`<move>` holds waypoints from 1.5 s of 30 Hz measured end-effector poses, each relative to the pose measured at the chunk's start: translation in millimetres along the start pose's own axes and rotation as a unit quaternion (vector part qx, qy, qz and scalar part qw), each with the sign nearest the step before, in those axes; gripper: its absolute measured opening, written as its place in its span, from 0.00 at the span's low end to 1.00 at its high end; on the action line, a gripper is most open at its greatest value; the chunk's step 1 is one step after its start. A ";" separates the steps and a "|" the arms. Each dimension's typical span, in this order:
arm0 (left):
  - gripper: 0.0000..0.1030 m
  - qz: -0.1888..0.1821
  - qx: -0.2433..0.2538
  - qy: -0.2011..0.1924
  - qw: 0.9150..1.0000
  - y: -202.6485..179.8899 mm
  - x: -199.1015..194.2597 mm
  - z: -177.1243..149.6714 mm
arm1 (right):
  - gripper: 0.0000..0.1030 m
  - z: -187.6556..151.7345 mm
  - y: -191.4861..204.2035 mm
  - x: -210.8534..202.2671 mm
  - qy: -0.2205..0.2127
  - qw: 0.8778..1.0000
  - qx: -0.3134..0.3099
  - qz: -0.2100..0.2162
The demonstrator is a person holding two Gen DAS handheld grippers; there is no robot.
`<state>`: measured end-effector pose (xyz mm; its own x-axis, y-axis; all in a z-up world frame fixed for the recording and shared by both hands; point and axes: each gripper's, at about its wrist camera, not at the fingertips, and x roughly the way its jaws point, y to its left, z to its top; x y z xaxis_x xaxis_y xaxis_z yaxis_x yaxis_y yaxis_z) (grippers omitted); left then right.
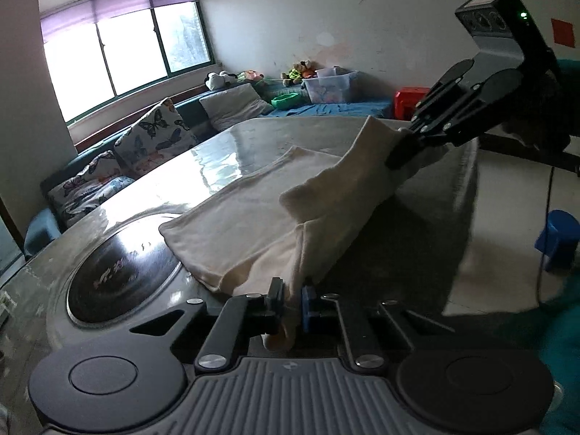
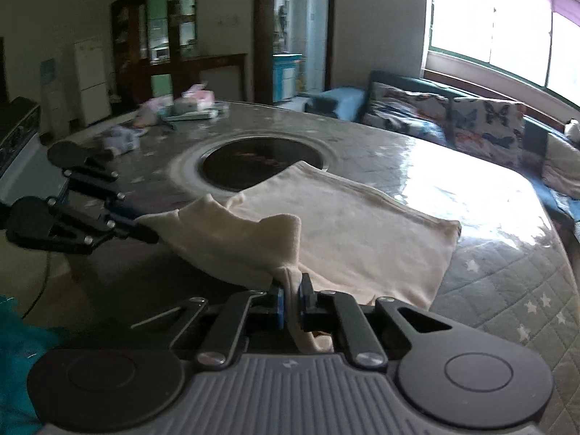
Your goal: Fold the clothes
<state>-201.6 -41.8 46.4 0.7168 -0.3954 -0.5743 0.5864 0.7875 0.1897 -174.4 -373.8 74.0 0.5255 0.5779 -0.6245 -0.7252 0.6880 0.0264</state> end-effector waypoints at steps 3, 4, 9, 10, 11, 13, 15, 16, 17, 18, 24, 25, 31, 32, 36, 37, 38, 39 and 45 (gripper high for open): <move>0.11 -0.006 -0.025 0.005 1.000 -5.5 -28.9 -4.4 | 0.06 -6.0 18.4 -18.1 0.011 0.999 -0.002 0.030; 0.11 -0.003 -0.031 0.006 0.999 -7.4 -35.1 -5.6 | 0.06 -7.0 25.6 -22.9 0.013 0.999 -0.007 0.037; 0.11 0.027 -0.042 -0.003 0.999 -0.8 -33.8 4.1 | 0.06 1.1 37.8 -26.2 0.006 0.999 -0.026 0.034; 0.11 0.031 -0.049 -0.008 0.998 5.3 -30.3 9.3 | 0.06 6.0 34.3 -24.4 0.001 0.999 -0.022 0.029; 0.11 0.034 -0.057 -0.016 0.998 12.8 -26.5 15.3 | 0.06 10.3 31.2 -23.0 -0.003 1.000 -0.019 0.024; 0.11 0.034 -0.067 -0.026 0.997 29.6 -17.0 26.6 | 0.05 20.8 22.2 -18.9 -0.011 1.000 -0.017 0.013; 0.11 0.041 -0.070 -0.032 0.996 45.1 -3.6 38.2 | 0.05 32.2 10.6 -12.2 -0.016 1.000 -0.013 0.002; 0.11 0.043 -0.072 -0.034 0.996 52.8 3.9 43.4 | 0.05 38.2 2.8 -6.2 -0.016 1.000 -0.009 -0.003; 0.11 0.045 -0.075 -0.032 0.996 60.2 13.5 48.0 | 0.05 44.1 -5.0 -0.3 -0.017 1.000 -0.006 -0.008; 0.11 0.048 -0.080 -0.029 0.995 67.6 24.4 52.7 | 0.05 49.1 -12.4 6.1 -0.016 1.000 -0.003 -0.012; 0.10 0.071 -0.099 -0.004 0.993 105.2 88.0 69.7 | 0.05 69.2 -52.3 56.3 -0.002 0.999 0.028 -0.043; 0.10 0.075 -0.103 0.001 0.992 108.6 97.8 70.1 | 0.05 70.3 -58.5 64.7 0.000 0.998 0.033 -0.051; 0.10 0.095 -0.122 0.034 0.987 120.8 144.3 64.6 | 0.06 61.6 -83.2 118.0 0.018 0.994 0.065 -0.089; 0.11 0.099 -0.121 0.038 0.987 122.0 148.4 62.5 | 0.07 57.9 -86.1 125.7 0.025 0.993 0.071 -0.093; 0.14 0.108 -0.129 0.055 0.984 128.4 158.8 57.9 | 0.17 46.9 -91.3 139.1 0.036 0.990 0.086 -0.110; 0.15 0.111 -0.132 0.057 0.983 129.9 159.3 57.9 | 0.19 46.2 -92.6 137.6 0.034 0.989 0.090 -0.112; 0.22 0.112 -0.134 0.057 0.983 129.8 158.2 57.9 | 0.24 46.1 -93.2 135.1 0.031 0.988 0.094 -0.115; 0.36 0.113 -0.136 0.054 0.983 127.9 155.3 58.0 | 0.26 46.4 -93.1 130.1 0.025 0.988 0.097 -0.119; 0.80 0.123 -0.133 0.015 0.983 117.2 136.7 64.2 | 0.36 56.4 -86.3 116.1 -0.001 0.988 0.104 -0.115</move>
<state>-10.7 -34.0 41.2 0.8111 -0.1655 -0.5611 0.2737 0.9550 0.1139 -25.8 -341.3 43.1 0.6664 0.3964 -0.6314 -0.4794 0.8765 0.0443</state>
